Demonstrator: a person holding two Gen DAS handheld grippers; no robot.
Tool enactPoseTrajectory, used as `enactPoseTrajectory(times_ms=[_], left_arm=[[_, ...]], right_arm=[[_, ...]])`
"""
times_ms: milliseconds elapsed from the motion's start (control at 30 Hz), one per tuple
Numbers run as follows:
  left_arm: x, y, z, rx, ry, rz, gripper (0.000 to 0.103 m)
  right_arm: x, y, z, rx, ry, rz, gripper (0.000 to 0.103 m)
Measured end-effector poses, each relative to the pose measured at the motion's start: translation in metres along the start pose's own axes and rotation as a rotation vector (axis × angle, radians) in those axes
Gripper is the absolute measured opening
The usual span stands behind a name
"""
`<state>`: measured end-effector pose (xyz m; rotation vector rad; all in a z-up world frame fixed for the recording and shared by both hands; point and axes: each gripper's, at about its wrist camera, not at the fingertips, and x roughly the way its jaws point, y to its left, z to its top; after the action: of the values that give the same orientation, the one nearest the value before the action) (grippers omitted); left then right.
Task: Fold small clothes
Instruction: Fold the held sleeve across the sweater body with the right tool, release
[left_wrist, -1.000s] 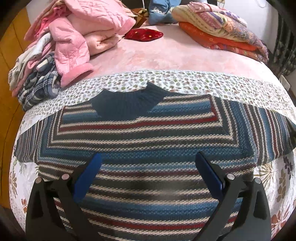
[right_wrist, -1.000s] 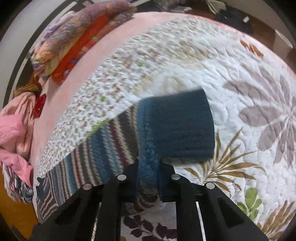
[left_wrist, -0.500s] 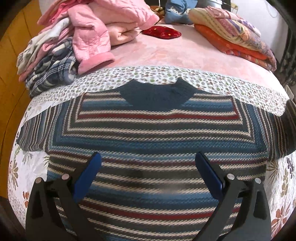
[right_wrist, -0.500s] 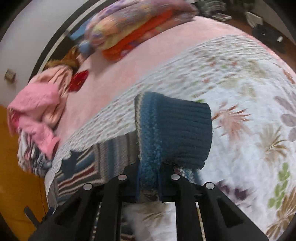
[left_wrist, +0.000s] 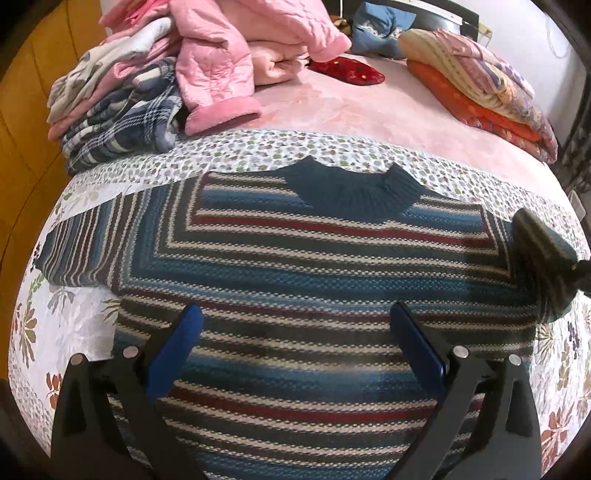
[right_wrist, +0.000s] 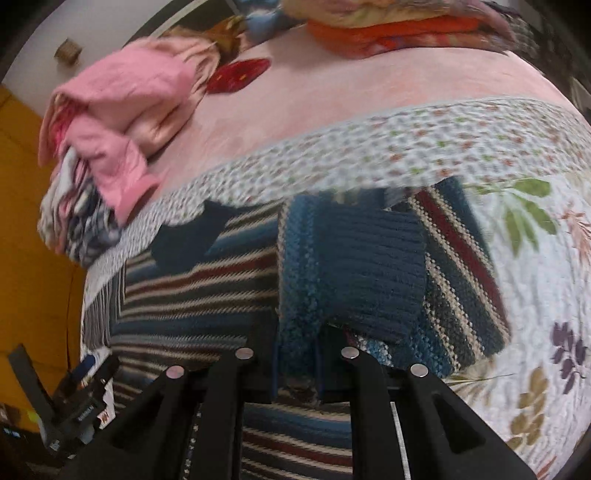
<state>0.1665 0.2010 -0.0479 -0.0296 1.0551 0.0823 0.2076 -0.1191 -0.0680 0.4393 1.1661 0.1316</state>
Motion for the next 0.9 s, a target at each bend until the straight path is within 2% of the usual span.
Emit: enactPoseTrajectory(times_ms=[300,400,467,500,533,600,767,900], left_arm=[[0.010,0.017,0.000,-0.042,0.029,-0.003,0.100],[0.013,0.017,-0.001,-0.037,0.036,-0.006,0.100],[0.014,0.015,-0.002,-0.032,0.046,-0.015,0.100],[0.014,0.014,-0.002,-0.029,0.048,-0.019,0.100],[0.014,0.011,-0.003,-0.024,0.052,-0.028,0.100],[0.013,0.005,-0.003,-0.013,0.059,-0.045,0.100],[0.008,-0.030,-0.004,0.025,0.084,-0.120,0.100],[0.007,-0.075,-0.002,0.065,0.108,-0.184,0.100]], right_arm=[[0.051,0.039,-0.028,-0.147,0.079,-0.087,0.015],[0.069,0.041,-0.039,-0.174,0.149,-0.093,0.027],[0.071,0.040,-0.043,-0.182,0.187,-0.085,0.029],[0.066,0.039,-0.044,-0.188,0.199,-0.080,0.030],[0.062,0.039,-0.043,-0.186,0.209,-0.076,0.039],[0.037,0.030,-0.037,-0.140,0.209,-0.061,0.045],[-0.029,-0.001,-0.023,0.042,0.135,-0.017,0.046],[-0.067,-0.031,-0.022,0.098,0.096,-0.117,0.047]])
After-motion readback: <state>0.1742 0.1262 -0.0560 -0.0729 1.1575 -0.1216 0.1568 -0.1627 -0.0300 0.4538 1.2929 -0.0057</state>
